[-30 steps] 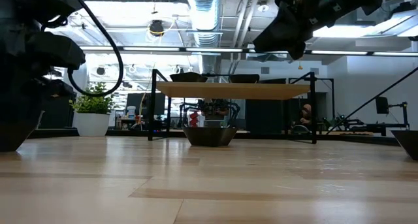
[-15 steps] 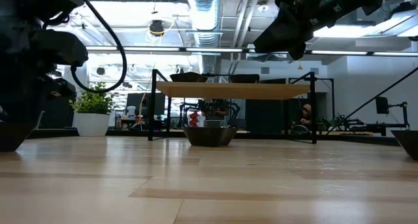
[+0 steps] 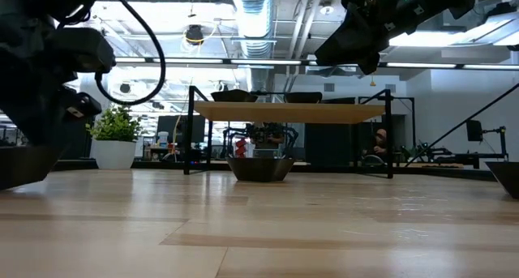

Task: Pick & Place Mini shaped plates
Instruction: Stack the black wave square shaped plate on top of the black wave square shaped plate on the shelf

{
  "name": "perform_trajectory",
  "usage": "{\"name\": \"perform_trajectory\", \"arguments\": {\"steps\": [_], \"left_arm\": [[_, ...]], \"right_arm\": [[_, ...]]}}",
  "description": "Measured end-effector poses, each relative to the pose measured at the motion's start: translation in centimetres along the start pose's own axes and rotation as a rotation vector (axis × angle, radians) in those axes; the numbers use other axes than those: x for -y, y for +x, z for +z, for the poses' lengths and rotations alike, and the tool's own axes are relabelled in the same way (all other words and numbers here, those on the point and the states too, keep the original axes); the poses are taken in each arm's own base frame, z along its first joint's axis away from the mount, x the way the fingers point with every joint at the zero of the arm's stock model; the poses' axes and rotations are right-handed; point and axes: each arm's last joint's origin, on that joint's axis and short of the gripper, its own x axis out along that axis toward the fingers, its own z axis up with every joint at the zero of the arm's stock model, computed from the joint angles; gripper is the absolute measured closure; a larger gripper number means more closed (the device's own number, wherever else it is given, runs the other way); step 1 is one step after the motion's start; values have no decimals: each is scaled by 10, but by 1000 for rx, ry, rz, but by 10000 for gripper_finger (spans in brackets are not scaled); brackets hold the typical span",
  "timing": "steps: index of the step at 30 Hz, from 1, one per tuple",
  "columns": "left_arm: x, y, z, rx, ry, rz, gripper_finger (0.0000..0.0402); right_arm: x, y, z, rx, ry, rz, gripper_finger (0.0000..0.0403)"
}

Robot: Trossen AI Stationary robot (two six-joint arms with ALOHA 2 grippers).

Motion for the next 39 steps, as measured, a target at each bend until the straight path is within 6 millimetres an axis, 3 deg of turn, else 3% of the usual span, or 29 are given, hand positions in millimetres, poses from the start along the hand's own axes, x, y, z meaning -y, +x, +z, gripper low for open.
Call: {"name": "perform_trajectory", "arguments": {"steps": [39], "left_arm": [[8, -4, 27, 310, -224, -39, 395]], "right_arm": [[1, 0, -3, -32, -49, -7, 305]]}}
